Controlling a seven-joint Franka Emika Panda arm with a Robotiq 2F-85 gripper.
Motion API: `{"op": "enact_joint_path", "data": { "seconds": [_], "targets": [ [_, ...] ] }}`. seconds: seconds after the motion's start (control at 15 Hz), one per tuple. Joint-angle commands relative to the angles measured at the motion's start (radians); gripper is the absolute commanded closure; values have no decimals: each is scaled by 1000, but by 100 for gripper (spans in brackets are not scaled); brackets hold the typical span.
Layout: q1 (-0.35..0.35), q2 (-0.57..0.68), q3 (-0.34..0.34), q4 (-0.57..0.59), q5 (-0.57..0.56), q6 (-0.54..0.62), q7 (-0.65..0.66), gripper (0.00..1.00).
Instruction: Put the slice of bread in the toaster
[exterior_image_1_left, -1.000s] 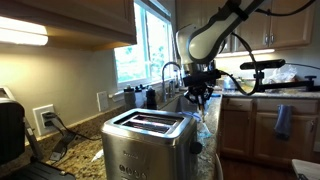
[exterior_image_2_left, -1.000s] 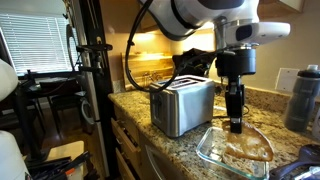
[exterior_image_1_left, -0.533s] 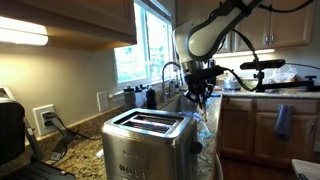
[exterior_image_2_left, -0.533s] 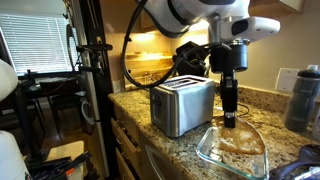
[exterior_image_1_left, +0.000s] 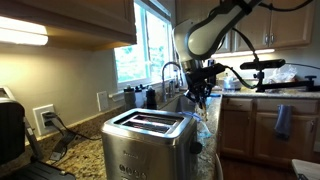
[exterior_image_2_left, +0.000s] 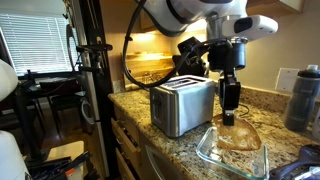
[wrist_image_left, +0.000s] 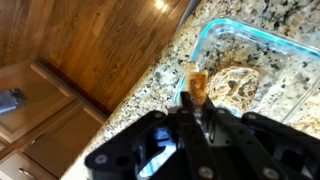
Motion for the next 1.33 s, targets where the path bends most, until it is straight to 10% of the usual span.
{"op": "enact_joint_path", "data": {
  "seconds": [0.0,1.27],
  "targets": [
    [3,-50,7,-19,-23,-35,-53,93],
    [16,-79,50,20,-65,-133,-268,93]
  ]
}}
